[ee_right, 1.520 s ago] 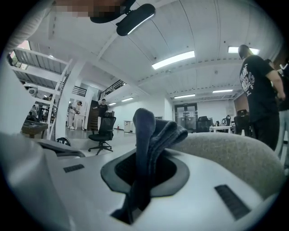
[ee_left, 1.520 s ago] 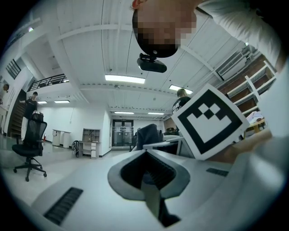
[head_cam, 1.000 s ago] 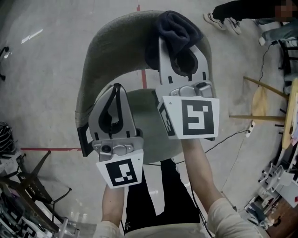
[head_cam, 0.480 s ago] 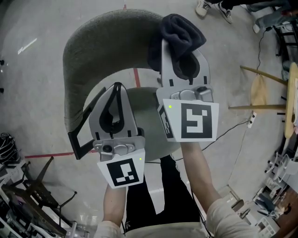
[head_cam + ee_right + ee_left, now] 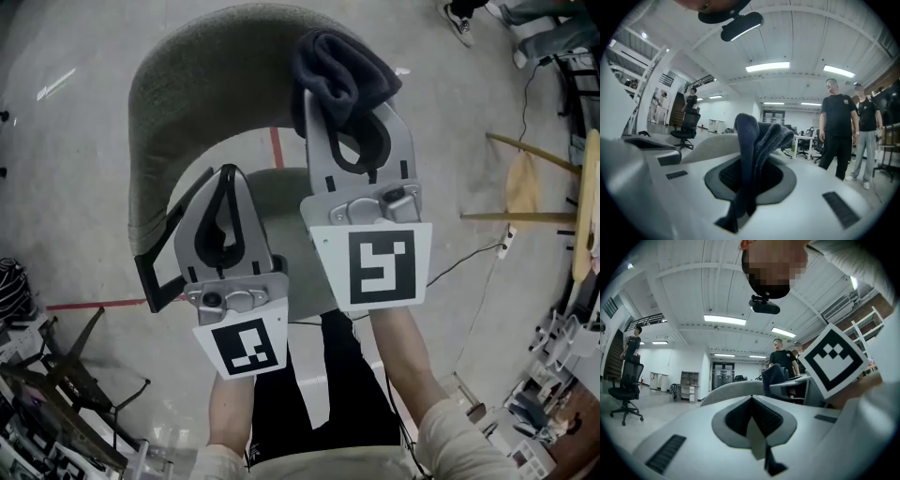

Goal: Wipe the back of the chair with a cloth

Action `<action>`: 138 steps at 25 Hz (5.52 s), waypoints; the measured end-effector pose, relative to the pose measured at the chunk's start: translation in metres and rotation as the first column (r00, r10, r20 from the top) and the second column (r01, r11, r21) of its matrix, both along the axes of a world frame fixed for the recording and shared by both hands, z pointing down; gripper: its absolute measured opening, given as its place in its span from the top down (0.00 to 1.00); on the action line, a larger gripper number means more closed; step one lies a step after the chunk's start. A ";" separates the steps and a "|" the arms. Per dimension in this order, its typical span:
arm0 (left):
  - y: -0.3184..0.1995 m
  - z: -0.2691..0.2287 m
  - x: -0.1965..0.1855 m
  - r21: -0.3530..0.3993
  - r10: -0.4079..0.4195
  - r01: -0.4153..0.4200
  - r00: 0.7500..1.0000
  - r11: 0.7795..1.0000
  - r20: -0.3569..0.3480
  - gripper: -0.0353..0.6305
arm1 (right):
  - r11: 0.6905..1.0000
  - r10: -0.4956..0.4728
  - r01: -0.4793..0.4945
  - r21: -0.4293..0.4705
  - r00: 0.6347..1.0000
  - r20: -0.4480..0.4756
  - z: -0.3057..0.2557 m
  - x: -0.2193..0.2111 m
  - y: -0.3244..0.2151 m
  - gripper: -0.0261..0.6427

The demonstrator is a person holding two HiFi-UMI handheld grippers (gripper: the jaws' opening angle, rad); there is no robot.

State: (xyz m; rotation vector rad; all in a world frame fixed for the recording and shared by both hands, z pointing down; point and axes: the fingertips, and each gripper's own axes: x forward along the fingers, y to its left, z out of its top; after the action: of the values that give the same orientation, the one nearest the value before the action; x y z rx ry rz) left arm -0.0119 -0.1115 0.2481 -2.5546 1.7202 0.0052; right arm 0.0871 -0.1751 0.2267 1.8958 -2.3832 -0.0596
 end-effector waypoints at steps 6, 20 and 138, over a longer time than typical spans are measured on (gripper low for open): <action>0.009 0.004 -0.037 -0.005 -0.079 0.080 0.996 0.997 0.028 0.93 | 0.981 -0.193 0.193 -0.009 0.980 0.054 0.006 -0.068 0.013 0.88; 0.038 0.032 -0.136 -0.049 -0.267 0.271 0.961 0.961 0.075 0.93 | 0.864 -0.484 0.495 -0.090 0.867 0.120 0.064 -0.203 0.039 0.88; 0.097 0.119 -0.176 -0.146 -0.543 0.540 0.839 0.829 0.020 0.93 | 0.578 -0.808 0.802 -0.150 0.588 0.030 0.165 -0.274 0.120 0.88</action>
State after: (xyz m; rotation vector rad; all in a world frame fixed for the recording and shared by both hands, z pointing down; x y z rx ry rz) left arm -0.1882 -0.0142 0.3672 -2.0494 2.4743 -0.1245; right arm -0.1865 -0.0553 0.3921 0.5741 -2.8932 0.0176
